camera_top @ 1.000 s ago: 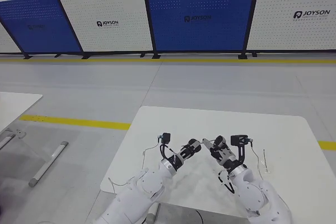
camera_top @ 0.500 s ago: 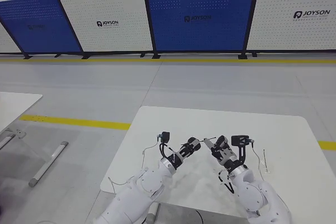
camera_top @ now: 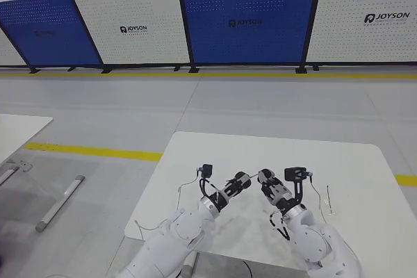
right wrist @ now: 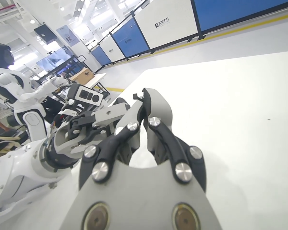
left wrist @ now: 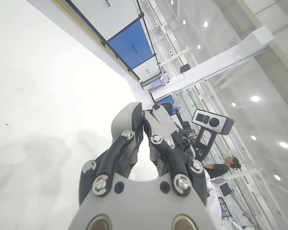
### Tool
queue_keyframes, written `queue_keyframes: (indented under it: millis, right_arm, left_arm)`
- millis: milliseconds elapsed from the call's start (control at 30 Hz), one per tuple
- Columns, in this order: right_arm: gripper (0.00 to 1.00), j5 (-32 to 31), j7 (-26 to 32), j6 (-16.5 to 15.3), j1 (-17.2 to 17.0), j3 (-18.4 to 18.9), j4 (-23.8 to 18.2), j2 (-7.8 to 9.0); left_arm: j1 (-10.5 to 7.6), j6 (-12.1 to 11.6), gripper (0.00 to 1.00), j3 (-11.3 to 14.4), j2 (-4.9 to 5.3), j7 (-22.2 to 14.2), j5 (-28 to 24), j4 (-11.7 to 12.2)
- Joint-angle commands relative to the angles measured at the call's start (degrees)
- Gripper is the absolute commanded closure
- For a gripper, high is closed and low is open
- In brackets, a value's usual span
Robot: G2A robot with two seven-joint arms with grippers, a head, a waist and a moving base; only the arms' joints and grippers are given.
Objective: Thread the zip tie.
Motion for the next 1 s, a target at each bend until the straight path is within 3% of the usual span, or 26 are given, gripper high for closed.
queue_keyframes:
  millis: [0, 200, 233, 267, 667, 967]
  right_arm:
    - [1.00, 0.12, 0.33, -0.10, 0.21, -0.13, 0.17, -0.01]
    - [1.00, 0.16, 0.66, -0.39, 0.57, -0.04, 0.68, 0.05]
    - [1.00, 0.14, 0.66, -0.48, 0.55, 0.06, 0.66, 0.09]
    - [1.00, 0.10, 0.69, -0.56, 0.50, 0.17, 0.63, 0.12]
    - [1.00, 1.34, 1.11, 0.20, 0.22, 1.68, 0.20, 0.42]
    - [1.00, 3.21, 1.34, 0.12, 0.35, 2.53, 0.11, 0.50]
  left_arm:
    - [0.04, -0.05, 1.00, 0.08, -0.02, 0.03, 0.05, -0.19]
    - [0.34, 0.29, 1.00, 0.06, -0.08, 1.04, 0.38, -0.57]
    - [0.36, 0.48, 0.54, 0.10, -0.11, 1.28, 0.31, -0.61]
    - [0.42, 0.71, 0.00, 0.13, -0.16, 1.65, 0.10, -0.64]
    - [1.47, -0.05, 0.00, -0.26, -0.54, 3.79, -3.88, -2.62]
    - [1.47, -0.05, 0.00, -0.26, -0.54, 3.79, -3.88, -2.62]
